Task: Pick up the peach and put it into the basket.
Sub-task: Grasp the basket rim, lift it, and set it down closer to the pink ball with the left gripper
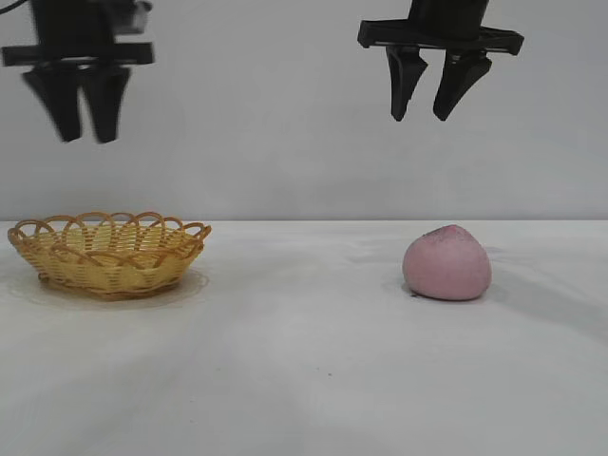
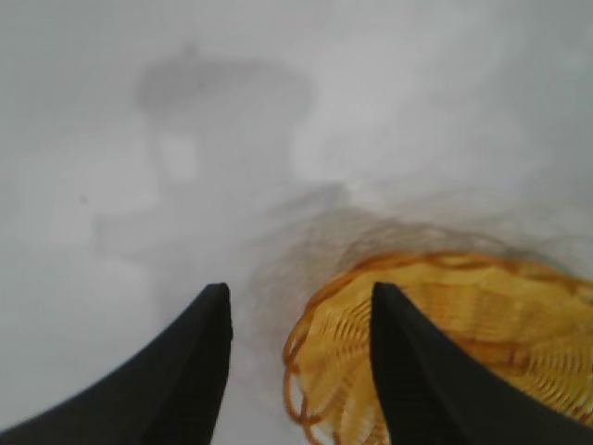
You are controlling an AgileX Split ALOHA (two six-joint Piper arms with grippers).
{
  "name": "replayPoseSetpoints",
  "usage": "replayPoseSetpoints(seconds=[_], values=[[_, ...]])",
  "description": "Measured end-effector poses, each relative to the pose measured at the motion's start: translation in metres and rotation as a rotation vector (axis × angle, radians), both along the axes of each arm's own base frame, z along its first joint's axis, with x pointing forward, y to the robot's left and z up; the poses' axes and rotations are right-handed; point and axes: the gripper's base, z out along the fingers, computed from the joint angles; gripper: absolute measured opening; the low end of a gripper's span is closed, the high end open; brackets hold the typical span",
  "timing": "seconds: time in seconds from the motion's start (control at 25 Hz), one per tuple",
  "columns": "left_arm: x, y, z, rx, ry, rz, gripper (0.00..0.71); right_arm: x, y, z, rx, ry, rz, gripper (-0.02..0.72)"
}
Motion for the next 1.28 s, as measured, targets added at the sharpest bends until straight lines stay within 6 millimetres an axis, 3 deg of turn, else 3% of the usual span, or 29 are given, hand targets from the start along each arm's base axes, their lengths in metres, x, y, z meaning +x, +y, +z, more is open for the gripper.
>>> replayPoseSetpoints(seconds=[0.28, 0.44, 0.48, 0.64, 0.68, 0.76, 1.0, 1.12, 1.28], values=[[0.006, -0.004, -0.035, -0.027, 0.056, 0.007, 0.324, 0.000, 0.000, 0.000, 0.000, 0.000, 0.000, 0.347], [0.006, -0.006, -0.043, -0.049, 0.078, 0.013, 0.090, 0.000, 0.000, 0.000, 0.000, 0.000, 0.000, 0.347], [0.006, -0.007, -0.043, -0.062, 0.080, 0.018, 0.060, 0.000, 0.000, 0.000, -0.002, -0.001, 0.000, 0.347], [0.001, -0.013, -0.043, -0.143, 0.084, 0.059, 0.068, 0.000, 0.000, 0.000, -0.006, 0.003, 0.001, 0.347], [-0.003, -0.015, -0.043, -0.171, 0.090, 0.073, 0.000, 0.000, -0.001, 0.000, -0.010, 0.006, 0.001, 0.347], [-0.015, -0.018, -0.044, -0.217, 0.090, 0.101, 0.000, -0.001, -0.001, -0.001, -0.013, 0.012, 0.001, 0.347], [-0.078, -0.029, -0.044, -0.415, -0.011, 0.218, 0.000, -0.001, -0.001, -0.001, -0.016, 0.015, 0.001, 0.347], [-0.106, -0.046, -0.042, -0.427, -0.060, 0.213, 0.000, -0.001, -0.001, -0.001, -0.016, 0.015, 0.001, 0.347], [-0.123, -0.075, -0.045, -0.455, -0.069, 0.194, 0.000, -0.002, -0.001, -0.001, -0.017, 0.019, 0.001, 0.347]])
